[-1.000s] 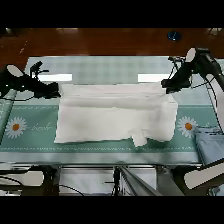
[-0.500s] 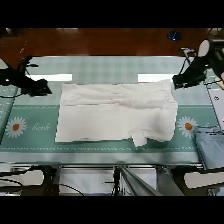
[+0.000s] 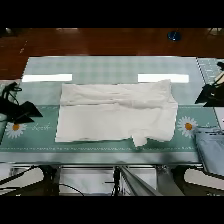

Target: Fold the shirts.

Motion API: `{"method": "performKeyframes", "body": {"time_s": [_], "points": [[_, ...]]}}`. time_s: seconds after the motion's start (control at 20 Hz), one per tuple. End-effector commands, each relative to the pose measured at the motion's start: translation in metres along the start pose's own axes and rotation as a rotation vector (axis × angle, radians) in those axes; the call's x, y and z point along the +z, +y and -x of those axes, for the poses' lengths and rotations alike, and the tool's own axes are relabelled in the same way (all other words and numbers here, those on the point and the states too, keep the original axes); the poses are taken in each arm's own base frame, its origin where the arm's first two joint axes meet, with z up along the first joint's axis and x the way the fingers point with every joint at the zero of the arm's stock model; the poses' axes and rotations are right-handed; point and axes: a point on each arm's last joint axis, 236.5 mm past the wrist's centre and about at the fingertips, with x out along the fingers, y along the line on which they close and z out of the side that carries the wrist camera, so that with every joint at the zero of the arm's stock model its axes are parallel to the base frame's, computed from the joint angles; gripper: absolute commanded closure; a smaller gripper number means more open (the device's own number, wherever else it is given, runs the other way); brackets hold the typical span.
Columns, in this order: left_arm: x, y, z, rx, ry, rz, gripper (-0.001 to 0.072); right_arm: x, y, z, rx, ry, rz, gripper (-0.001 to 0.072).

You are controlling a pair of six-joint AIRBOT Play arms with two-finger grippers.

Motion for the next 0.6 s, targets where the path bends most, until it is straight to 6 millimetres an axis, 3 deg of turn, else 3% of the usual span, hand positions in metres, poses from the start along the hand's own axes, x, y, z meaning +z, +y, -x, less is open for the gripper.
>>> {"method": "performKeyframes", "body": {"time_s": [0.0,0.25,0.4,0.55], "points": [[-0.044,-0.026,-0.031,-0.2,0.043,0.011,0.0079,-0.029,0.019,-0.015,0.22,-0.075,-0.084,0.0217],[-0.073,-0.031,-0.054,-0.24,0.074,-0.006,0.0079,-0.093,0.025,-0.071,0.266,0.057,-0.121,0.0216],[-0.075,-0.033,-0.055,-0.25,0.075,-0.024,0.008,-0.108,0.025,-0.092,0.27,0.062,-0.118,0.0217],[-0.077,-0.029,-0.056,-0.235,0.084,-0.046,0.008,-0.105,0.03,-0.091,0.283,0.011,-0.104,0.0218]]}}
